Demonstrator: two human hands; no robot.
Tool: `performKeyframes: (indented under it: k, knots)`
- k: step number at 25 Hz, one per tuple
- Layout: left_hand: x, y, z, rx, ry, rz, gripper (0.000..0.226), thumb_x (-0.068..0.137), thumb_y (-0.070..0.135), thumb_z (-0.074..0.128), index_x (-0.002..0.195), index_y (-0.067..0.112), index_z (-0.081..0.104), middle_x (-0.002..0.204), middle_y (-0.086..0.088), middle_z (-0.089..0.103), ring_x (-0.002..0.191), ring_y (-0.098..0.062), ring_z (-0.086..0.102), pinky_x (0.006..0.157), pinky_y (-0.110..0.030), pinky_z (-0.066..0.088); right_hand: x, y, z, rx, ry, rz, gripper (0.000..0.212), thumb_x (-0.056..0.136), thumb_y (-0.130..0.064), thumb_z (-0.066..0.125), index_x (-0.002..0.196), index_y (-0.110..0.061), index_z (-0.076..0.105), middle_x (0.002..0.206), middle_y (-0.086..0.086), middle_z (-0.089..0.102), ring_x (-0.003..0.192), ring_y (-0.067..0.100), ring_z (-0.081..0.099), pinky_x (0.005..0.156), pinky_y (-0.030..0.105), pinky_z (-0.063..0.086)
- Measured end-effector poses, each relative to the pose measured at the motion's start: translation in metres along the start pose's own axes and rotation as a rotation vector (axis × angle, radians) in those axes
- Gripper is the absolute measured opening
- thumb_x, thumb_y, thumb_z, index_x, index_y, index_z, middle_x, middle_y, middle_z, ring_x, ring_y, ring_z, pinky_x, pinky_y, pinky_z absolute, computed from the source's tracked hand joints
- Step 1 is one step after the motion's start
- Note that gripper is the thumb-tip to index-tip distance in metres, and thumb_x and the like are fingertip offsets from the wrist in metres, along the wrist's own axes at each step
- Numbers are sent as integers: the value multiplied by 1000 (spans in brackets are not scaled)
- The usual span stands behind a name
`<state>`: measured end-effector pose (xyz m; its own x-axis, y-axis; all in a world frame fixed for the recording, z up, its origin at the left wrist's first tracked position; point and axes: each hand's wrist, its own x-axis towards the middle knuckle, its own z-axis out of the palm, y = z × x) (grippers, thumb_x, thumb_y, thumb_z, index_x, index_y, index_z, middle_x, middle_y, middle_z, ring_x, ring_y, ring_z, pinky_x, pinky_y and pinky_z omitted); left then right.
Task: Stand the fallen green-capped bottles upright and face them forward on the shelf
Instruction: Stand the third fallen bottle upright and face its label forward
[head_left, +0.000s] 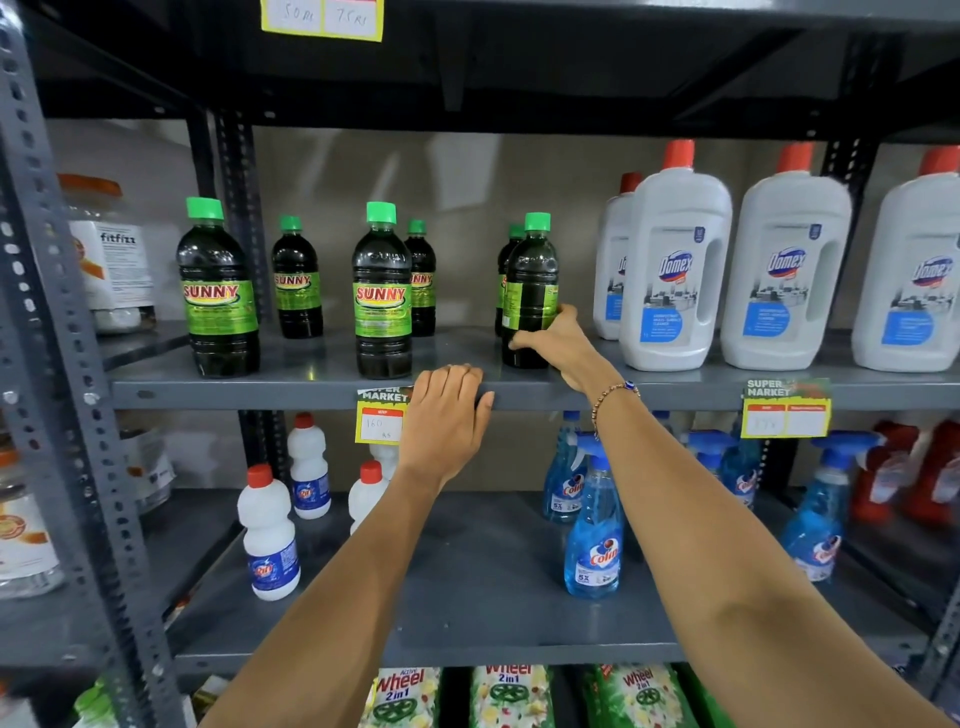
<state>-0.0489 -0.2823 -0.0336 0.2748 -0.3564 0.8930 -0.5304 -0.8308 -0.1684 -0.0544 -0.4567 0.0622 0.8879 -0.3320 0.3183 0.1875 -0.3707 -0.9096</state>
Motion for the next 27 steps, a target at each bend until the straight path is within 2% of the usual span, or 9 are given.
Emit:
performKeyframes:
  k: [3,7,10,14,17,19,22,23,27]
  knots:
    - [2,-1,-1,-4,0,2,36,98,33,37,111,8,59,107,-6,65,96,-26,59,87,-34,34,0,3,-1,-31,35,-5,77,64,-7,82,126,-7,37,114,4,59,108,19,57,95,32,47]
    - [0,-1,-1,1,-14,6,36,98,34,36,111,8,59,107,-7,65,96,-26,59,87,-34,34,-2,2,-1,-32,53,-24,82,67,-14,85,130,-7,33,115,0,54,108,15,52,96,31,43]
    - [1,-1,-1,-3,-17,2,37,97,34,36,110,9,60,106,-6,65,96,-26,60,87,-34,34,0,2,-1,-33,17,8,77,66,-6,81,129,-6,37,118,7,60,115,23,57,93,32,46]
    - [1,-2,-1,-5,-18,-4,36,97,34,37,111,9,59,106,-6,65,96,-26,59,87,-34,34,-5,-1,0,-95,65,-8,77,69,-10,82,128,-6,33,114,2,53,105,15,51,88,27,41]
    - [1,-1,-1,-8,-21,-3,37,98,35,36,111,9,59,106,-6,65,96,-25,59,86,-34,34,-5,-1,0,-129,34,24,70,74,-7,76,128,-5,31,115,7,52,110,20,52,85,28,40]
    - [1,-1,-1,-4,-20,-2,37,98,35,36,110,9,59,106,-6,65,95,-26,59,86,-34,35,-5,-1,2,-177,43,18,71,73,-10,79,127,-5,33,120,9,52,112,20,51,88,29,41]
    - [1,-1,-1,-7,-28,-10,37,98,35,36,110,9,59,105,-6,64,94,-26,59,86,-35,36,-6,-3,5,-293,68,-16,89,65,-24,86,130,-4,30,132,11,43,121,23,46,100,34,41]
    - [1,-1,-1,-7,-29,-13,37,98,35,35,110,9,59,105,-6,64,94,-26,59,86,-35,36,-7,-3,6,-308,61,-14,90,64,-23,86,131,-3,29,133,11,43,121,23,46,100,34,42]
    - [1,-1,-2,0,-27,3,37,98,34,35,110,8,59,106,-7,64,94,-26,59,86,-35,35,-8,-3,3,-292,62,3,73,69,-13,80,125,-3,33,126,14,52,106,22,52,83,28,43]
